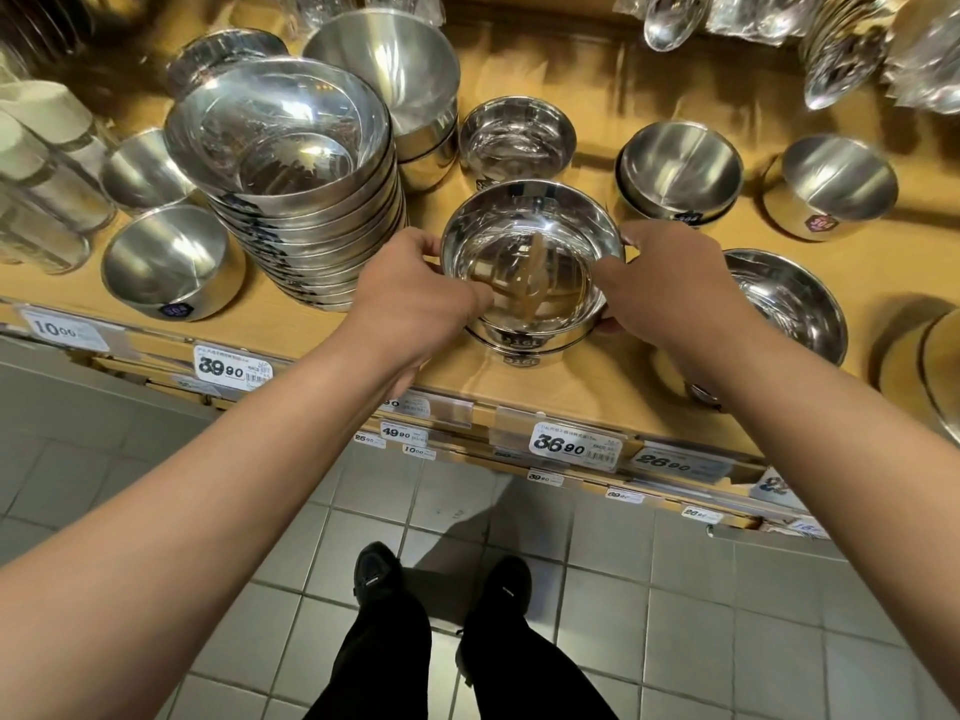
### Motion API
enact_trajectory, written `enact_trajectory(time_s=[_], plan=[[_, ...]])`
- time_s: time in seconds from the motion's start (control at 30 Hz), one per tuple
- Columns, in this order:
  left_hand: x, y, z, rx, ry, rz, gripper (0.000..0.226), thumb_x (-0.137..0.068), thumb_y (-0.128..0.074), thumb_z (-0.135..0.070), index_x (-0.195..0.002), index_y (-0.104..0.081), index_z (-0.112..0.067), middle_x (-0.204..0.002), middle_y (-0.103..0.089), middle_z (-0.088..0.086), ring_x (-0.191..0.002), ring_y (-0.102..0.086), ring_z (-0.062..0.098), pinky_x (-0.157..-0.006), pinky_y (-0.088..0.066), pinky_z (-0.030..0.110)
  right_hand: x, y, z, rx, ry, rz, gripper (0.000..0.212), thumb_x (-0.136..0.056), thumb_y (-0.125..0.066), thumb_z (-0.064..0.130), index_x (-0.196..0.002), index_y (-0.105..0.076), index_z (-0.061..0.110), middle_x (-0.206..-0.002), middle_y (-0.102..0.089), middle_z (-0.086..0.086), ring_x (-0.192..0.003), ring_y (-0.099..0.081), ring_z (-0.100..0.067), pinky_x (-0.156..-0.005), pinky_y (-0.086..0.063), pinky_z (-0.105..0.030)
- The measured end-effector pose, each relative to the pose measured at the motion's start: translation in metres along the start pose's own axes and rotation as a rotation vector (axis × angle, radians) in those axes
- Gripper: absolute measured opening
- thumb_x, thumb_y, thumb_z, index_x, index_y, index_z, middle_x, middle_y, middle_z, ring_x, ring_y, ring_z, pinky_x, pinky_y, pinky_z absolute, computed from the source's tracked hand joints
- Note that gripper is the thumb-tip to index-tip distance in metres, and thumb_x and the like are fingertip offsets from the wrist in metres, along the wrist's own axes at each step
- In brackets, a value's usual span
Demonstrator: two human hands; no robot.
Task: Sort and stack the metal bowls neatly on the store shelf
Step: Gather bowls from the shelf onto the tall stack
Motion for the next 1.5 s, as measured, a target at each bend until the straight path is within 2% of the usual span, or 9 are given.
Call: enact_trajectory(time_s=[0.23, 0.37, 0.43, 0.5, 0.7, 0.83, 1.23, 1.4, 1.5], plan=[[-0.003, 0.001, 0.006, -0.005, 0.009, 0.012, 0.059, -0.051, -0.081, -0.020, -0.107, -0.062, -0.020, -0.100, -0.073, 0.008, -0.100, -0.072, 0.031, -0.089, -0.061, 0.052, -0.001, 0.000, 0.003, -0.016, -0.002, 0.020, 0.024, -0.100, -0.053, 0.023, -0.112, -0.065, 0.005, -0.111, -0.068, -0.015, -0.101, -0.068, -0.037, -0.090, -0.057, -0.052], [-0.011, 0.002, 0.010, -0.055, -0.029, -0.005, 0.036, -0.078, -0.079, -0.012, -0.108, -0.062, -0.021, -0.102, -0.072, 0.008, -0.099, -0.072, 0.031, -0.091, -0.060, 0.051, -0.001, -0.003, 0.000, 0.000, 0.006, -0.002, 0.028, -0.100, -0.053, 0.027, -0.118, -0.063, 0.008, -0.114, -0.067, -0.012, -0.105, -0.066, -0.034, -0.090, -0.055, -0.047], [-0.015, 0.002, 0.011, -0.089, -0.053, -0.018, 0.026, -0.086, -0.074, -0.016, -0.109, -0.062, -0.020, -0.102, -0.073, 0.008, -0.098, -0.072, 0.032, -0.091, -0.059, 0.052, -0.001, -0.004, -0.002, 0.021, 0.012, -0.023, 0.029, -0.098, -0.056, 0.029, -0.119, -0.062, 0.009, -0.111, -0.067, -0.010, -0.103, -0.063, -0.030, -0.082, -0.049, -0.037], [-0.017, 0.003, 0.011, -0.106, -0.068, -0.027, 0.024, -0.088, -0.072, -0.018, -0.111, -0.062, -0.020, -0.104, -0.072, 0.008, -0.099, -0.071, 0.032, -0.091, -0.059, 0.052, 0.001, -0.006, -0.003, 0.023, 0.011, -0.049, 0.029, -0.095, -0.061, 0.029, -0.117, -0.062, 0.010, -0.109, -0.067, -0.010, -0.102, -0.062, -0.029, -0.077, -0.042, -0.033], [-0.020, 0.005, 0.010, -0.182, -0.114, -0.044, 0.031, -0.089, -0.071, -0.020, -0.119, -0.062, -0.017, -0.107, -0.070, 0.009, -0.103, -0.069, 0.034, -0.093, -0.058, 0.051, 0.004, -0.013, -0.005, 0.031, 0.004, -0.076, 0.034, -0.092, -0.063, 0.022, -0.122, -0.059, 0.008, -0.113, -0.067, -0.012, -0.103, -0.060, -0.032, -0.077, -0.040, -0.032], [-0.020, 0.006, 0.008, -0.266, -0.171, -0.079, 0.032, -0.089, -0.070, -0.021, -0.120, -0.064, -0.017, -0.096, -0.069, 0.003, -0.095, -0.070, 0.031, -0.088, -0.060, 0.049, 0.009, -0.015, -0.006, 0.002, 0.034, -0.101, 0.029, -0.092, -0.062, 0.022, -0.117, -0.060, 0.008, -0.103, -0.067, -0.008, -0.096, -0.061, -0.028, -0.076, -0.041, -0.032], [-0.025, 0.011, 0.006, -0.296, -0.219, -0.086, 0.031, -0.087, -0.069, -0.017, -0.118, -0.069, -0.013, -0.103, -0.073, 0.010, -0.099, -0.070, 0.033, -0.091, -0.059, 0.048, 0.013, -0.016, -0.006, -0.078, 0.028, -0.090, 0.024, -0.092, -0.063, 0.024, -0.111, -0.063, 0.011, -0.095, -0.070, -0.005, -0.088, -0.066, -0.025, -0.071, -0.043, -0.029], [-0.029, 0.013, 0.005, -0.300, -0.248, -0.072, 0.030, -0.088, -0.068, -0.015, -0.118, -0.071, -0.012, -0.104, -0.074, 0.011, -0.100, -0.071, 0.034, -0.092, -0.059, 0.048, 0.017, -0.020, -0.005, -0.106, 0.023, -0.087, 0.028, -0.093, -0.063, 0.027, -0.115, -0.063, 0.011, -0.096, -0.071, -0.008, -0.090, -0.069, -0.029, -0.082, -0.057, -0.041], [-0.030, 0.014, 0.006, -0.287, -0.260, -0.073, 0.030, -0.087, -0.069, -0.016, -0.117, -0.071, -0.012, -0.103, -0.074, 0.011, -0.099, -0.071, 0.033, -0.092, -0.059, 0.048, 0.018, -0.019, -0.005, -0.170, 0.009, -0.075, 0.024, -0.092, -0.064, 0.023, -0.114, -0.065, 0.013, -0.094, -0.072, -0.007, -0.089, -0.071, -0.030, -0.086, -0.059, -0.046]])
Point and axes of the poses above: each hand's wrist, its own x-axis away from the middle knuckle, its own y-axis out of the back of the hand, z = x × y, the point moved 4 cm from there along -x, towards the middle knuckle
